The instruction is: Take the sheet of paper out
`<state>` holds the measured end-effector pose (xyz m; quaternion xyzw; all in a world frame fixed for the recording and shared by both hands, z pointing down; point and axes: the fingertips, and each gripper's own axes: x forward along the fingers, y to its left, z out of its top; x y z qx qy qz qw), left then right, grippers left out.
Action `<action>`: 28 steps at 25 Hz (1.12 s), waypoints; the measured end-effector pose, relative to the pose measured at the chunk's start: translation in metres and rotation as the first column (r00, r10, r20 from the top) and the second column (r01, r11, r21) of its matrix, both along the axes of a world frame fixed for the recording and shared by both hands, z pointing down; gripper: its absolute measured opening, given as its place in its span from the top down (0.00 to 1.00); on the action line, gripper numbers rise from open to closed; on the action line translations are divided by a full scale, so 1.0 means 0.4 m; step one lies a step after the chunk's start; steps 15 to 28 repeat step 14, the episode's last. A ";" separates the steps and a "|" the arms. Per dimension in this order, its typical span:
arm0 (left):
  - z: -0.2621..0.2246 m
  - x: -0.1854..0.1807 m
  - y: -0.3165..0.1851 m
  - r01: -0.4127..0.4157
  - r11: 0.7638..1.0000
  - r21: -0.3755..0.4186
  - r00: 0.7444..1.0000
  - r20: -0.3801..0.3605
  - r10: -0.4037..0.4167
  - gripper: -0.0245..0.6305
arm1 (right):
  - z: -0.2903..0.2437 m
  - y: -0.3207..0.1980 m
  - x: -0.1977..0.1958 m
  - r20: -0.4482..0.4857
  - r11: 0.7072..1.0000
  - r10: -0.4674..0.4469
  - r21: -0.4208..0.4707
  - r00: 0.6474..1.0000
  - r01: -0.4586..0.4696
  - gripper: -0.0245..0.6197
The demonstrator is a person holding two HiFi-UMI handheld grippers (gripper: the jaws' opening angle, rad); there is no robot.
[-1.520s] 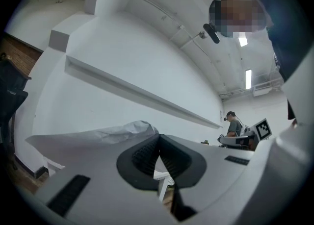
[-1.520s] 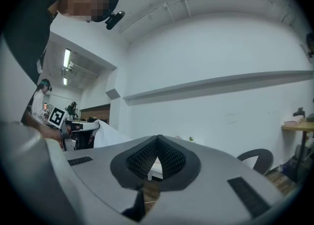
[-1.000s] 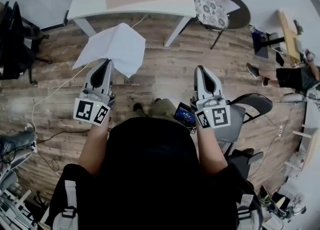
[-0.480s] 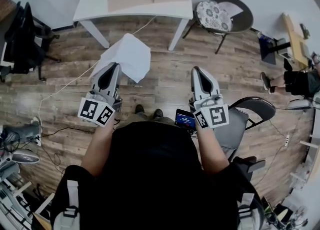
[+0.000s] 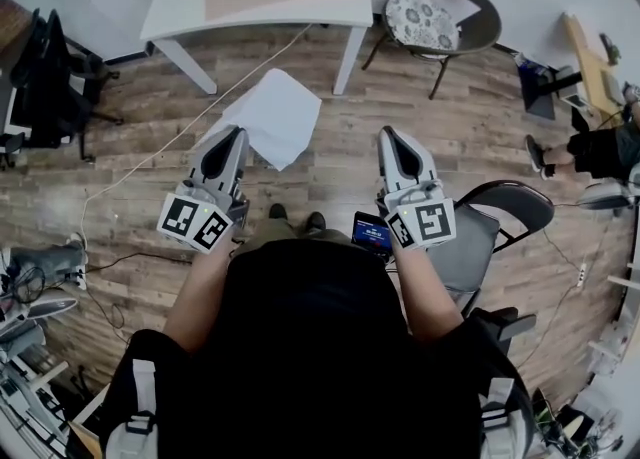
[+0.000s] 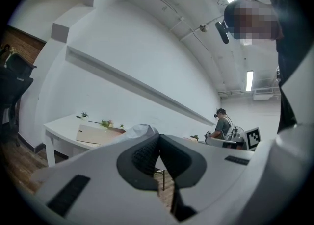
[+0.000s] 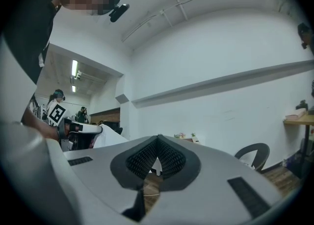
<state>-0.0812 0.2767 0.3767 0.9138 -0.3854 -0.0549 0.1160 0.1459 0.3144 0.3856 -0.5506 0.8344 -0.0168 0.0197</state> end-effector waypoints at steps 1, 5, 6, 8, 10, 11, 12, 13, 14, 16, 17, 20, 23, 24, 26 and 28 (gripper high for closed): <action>-0.001 0.006 0.004 -0.004 1.000 0.000 1.000 0.005 0.004 0.96 | 0.002 0.000 0.007 0.001 1.000 0.002 0.000 1.000 -0.002 0.95; -0.006 0.010 0.005 -0.007 1.000 -0.009 1.000 0.009 0.007 0.96 | -0.001 -0.008 0.018 0.011 1.000 0.002 0.005 1.000 -0.003 0.95; -0.007 0.009 0.004 -0.007 1.000 -0.014 1.000 0.010 0.007 0.96 | -0.004 -0.011 0.016 0.013 1.000 -0.003 0.008 1.000 0.003 0.95; -0.002 0.009 0.004 -0.010 1.000 -0.029 1.000 0.009 0.011 0.96 | -0.010 -0.020 0.012 0.012 1.000 -0.015 0.016 1.000 0.015 0.95; 0.005 0.011 0.004 -0.010 0.999 -0.038 1.000 0.012 0.011 0.96 | -0.014 -0.029 0.014 0.012 1.000 -0.019 0.023 1.000 0.019 0.95; 0.009 0.013 0.003 -0.011 0.999 -0.041 1.000 0.013 0.011 0.96 | -0.015 -0.033 0.017 0.013 1.000 -0.018 0.025 1.000 0.018 0.95; 0.012 0.016 0.003 -0.011 0.999 -0.044 1.000 0.014 0.012 0.96 | -0.015 -0.035 0.021 0.015 0.999 -0.017 0.027 1.000 0.017 0.95; 0.015 0.019 0.003 -0.012 0.999 -0.047 1.000 0.014 0.013 0.96 | -0.016 -0.038 0.025 0.017 0.999 -0.016 0.028 1.000 0.015 0.95; 0.018 0.022 0.003 -0.013 0.999 -0.049 1.000 0.015 0.014 0.96 | -0.016 -0.040 0.029 0.019 0.999 -0.014 0.030 1.000 0.014 0.95; 0.018 0.022 0.003 -0.013 0.999 -0.049 1.000 0.015 0.014 0.96 | -0.016 -0.040 0.029 0.019 0.999 -0.014 0.030 1.000 0.014 0.95; 0.018 0.022 0.003 -0.013 0.999 -0.049 1.000 0.015 0.014 0.96 | -0.016 -0.040 0.029 0.019 0.999 -0.014 0.030 1.000 0.014 0.95; 0.018 0.022 0.003 -0.013 0.999 -0.049 1.000 0.015 0.014 0.96 | -0.016 -0.040 0.029 0.019 0.999 -0.014 0.030 1.000 0.014 0.95; 0.018 0.022 0.003 -0.013 0.999 -0.049 1.000 0.015 0.014 0.96 | -0.016 -0.040 0.029 0.019 0.999 -0.014 0.030 1.000 0.014 0.95; 0.018 0.022 0.003 -0.013 0.999 -0.049 1.000 0.015 0.014 0.96 | -0.016 -0.040 0.029 0.019 0.999 -0.014 0.030 1.000 0.014 0.95; 0.018 0.022 0.003 -0.013 0.999 -0.049 1.000 0.015 0.014 0.96 | -0.016 -0.040 0.029 0.019 0.999 -0.014 0.030 1.000 0.014 0.95; 0.018 0.022 0.003 -0.013 0.999 -0.049 1.000 0.015 0.014 0.96 | -0.016 -0.040 0.029 0.019 0.999 -0.014 0.030 1.000 0.014 0.95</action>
